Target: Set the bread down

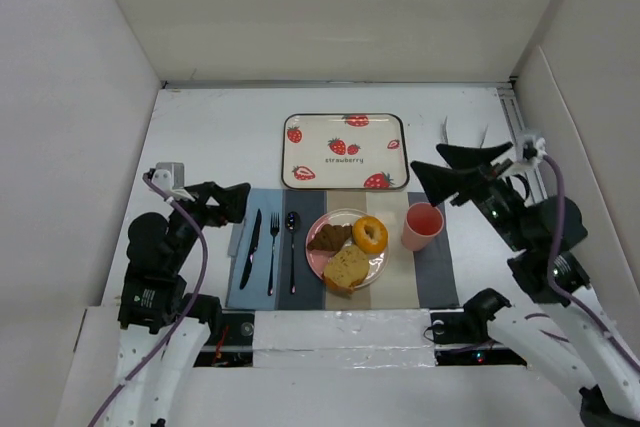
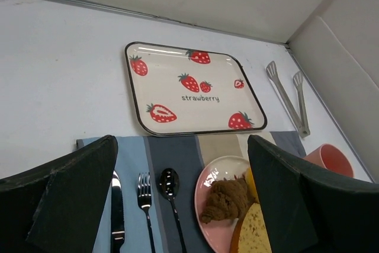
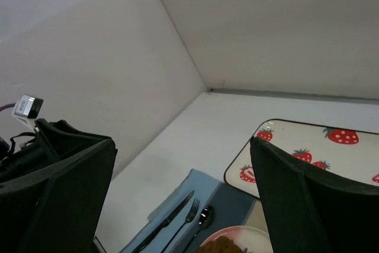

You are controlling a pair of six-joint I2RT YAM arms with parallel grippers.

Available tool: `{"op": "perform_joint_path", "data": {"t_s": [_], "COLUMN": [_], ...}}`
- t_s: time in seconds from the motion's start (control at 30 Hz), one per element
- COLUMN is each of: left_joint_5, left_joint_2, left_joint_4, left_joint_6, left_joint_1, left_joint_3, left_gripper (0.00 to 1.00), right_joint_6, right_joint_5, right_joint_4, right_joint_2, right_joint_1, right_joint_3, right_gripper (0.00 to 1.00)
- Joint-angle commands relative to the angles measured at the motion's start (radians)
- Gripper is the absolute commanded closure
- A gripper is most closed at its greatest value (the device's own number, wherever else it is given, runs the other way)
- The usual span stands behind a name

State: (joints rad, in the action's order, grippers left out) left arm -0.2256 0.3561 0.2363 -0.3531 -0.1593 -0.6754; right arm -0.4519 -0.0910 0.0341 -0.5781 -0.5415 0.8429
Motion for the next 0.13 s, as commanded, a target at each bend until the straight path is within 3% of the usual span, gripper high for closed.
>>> {"op": "perform_joint_path", "data": {"t_s": [0.0, 0.1], "left_joint_5": [0.020, 0.034], "left_joint_2": [-0.002, 0.014], "left_joint_4": [-0.052, -0.058], "left_joint_6": [-0.015, -0.027], "left_joint_1": [0.006, 0.006], "left_joint_3": [-0.056, -0.062], "left_gripper": [0.13, 0.12], "right_joint_6": [-0.047, -0.056], "right_joint_5": [0.057, 0.050], "right_joint_4": [-0.031, -0.031], "right_joint_2": [0.084, 0.123], "right_joint_1": [-0.020, -0.029], "right_joint_3": [-0.080, -0.128], "right_gripper": [0.00, 0.00]}}
